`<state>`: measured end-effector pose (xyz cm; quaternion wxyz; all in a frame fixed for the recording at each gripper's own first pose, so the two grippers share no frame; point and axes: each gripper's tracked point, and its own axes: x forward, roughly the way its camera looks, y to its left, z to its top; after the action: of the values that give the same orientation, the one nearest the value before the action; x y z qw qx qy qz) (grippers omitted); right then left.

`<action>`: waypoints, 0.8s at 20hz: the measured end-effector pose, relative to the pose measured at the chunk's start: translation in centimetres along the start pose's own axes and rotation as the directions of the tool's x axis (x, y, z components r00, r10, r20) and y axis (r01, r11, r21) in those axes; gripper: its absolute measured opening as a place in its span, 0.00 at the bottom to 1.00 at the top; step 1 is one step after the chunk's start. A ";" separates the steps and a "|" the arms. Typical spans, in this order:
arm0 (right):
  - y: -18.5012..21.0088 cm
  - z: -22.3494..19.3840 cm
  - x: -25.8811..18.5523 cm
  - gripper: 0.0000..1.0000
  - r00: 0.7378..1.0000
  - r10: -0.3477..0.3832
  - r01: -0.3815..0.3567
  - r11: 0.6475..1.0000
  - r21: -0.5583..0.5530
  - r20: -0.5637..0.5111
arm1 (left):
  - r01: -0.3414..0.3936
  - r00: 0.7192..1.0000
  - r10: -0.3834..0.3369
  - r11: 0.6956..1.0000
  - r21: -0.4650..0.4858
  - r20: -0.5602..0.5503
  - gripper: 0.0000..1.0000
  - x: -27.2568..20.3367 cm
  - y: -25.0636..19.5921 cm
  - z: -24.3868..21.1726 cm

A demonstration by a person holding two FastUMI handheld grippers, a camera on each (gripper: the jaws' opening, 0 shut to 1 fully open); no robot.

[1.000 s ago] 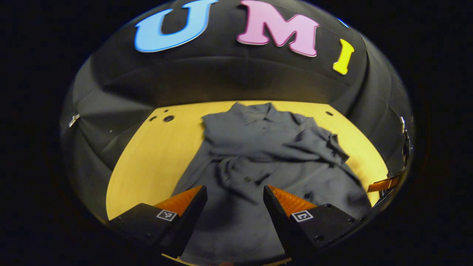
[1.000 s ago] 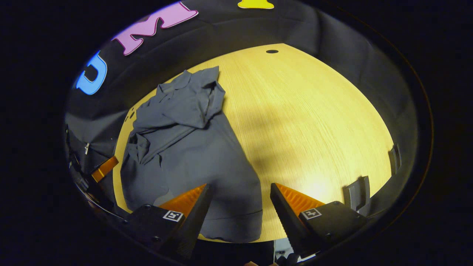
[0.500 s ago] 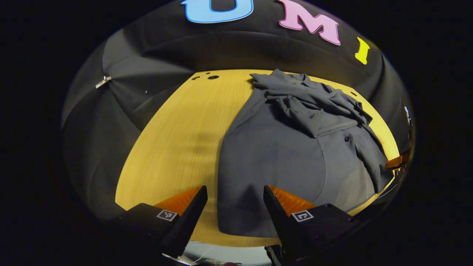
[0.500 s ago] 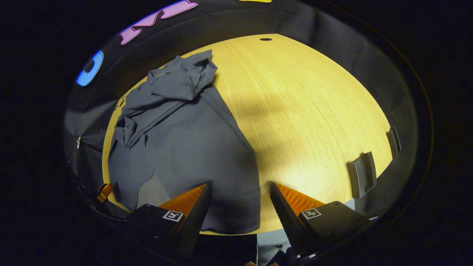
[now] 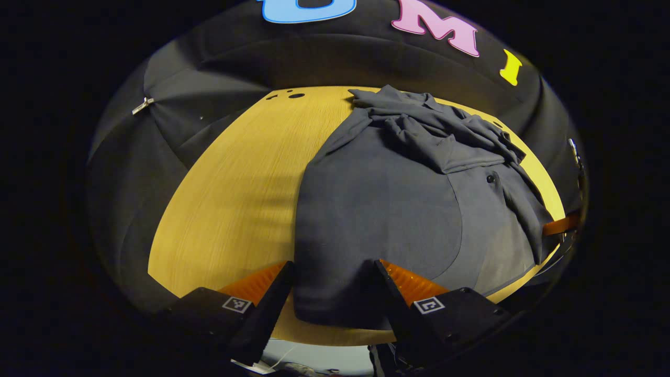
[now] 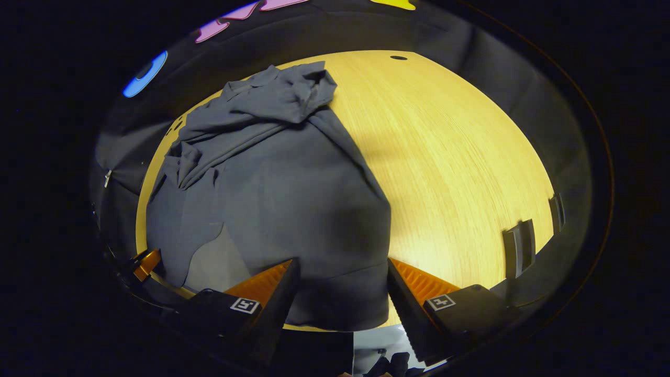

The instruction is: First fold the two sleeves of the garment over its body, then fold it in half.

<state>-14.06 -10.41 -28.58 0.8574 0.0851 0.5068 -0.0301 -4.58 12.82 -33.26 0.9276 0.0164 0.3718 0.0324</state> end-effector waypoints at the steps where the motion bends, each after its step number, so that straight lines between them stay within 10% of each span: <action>1: 0.7 -0.1 0.0 0.99 1.000 0.011 -0.011 1.000 -0.001 -0.004 | 0.000 1.000 0.000 1.000 0.005 -0.002 0.96 0.0 -0.2 -0.1; 6: 2.4 -0.3 0.4 0.99 1.000 -0.014 0.013 0.999 -0.051 -0.015 | 0.029 1.000 -0.030 0.998 0.049 0.002 0.82 0.0 -1.8 -0.1; 9: 2.1 -0.1 0.6 0.93 0.997 -0.079 0.079 0.994 -0.080 -0.006 | 0.046 0.999 -0.046 0.997 0.070 -0.001 0.58 0.1 -2.4 -0.1; 11: 2.7 -0.3 1.0 0.72 0.997 -0.076 0.075 0.995 -0.067 -0.016 | 0.052 0.999 -0.052 0.995 0.080 0.001 0.60 0.1 -2.8 -0.1; 12: 3.1 -0.4 1.0 0.51 0.997 -0.068 0.066 0.996 -0.055 -0.027 | 0.057 0.998 -0.057 0.996 0.075 0.003 0.40 0.2 -2.9 -0.1; 16: 4.0 -0.2 1.3 0.20 0.998 -0.029 0.026 0.999 -0.045 -0.052 | 0.064 0.998 -0.065 0.996 0.055 0.010 0.19 0.1 -3.6 -0.1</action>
<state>-13.09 -6.39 -29.36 0.8449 0.0598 0.5308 -0.0283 -4.38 9.21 -33.55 0.9295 0.0297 0.3676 -0.0078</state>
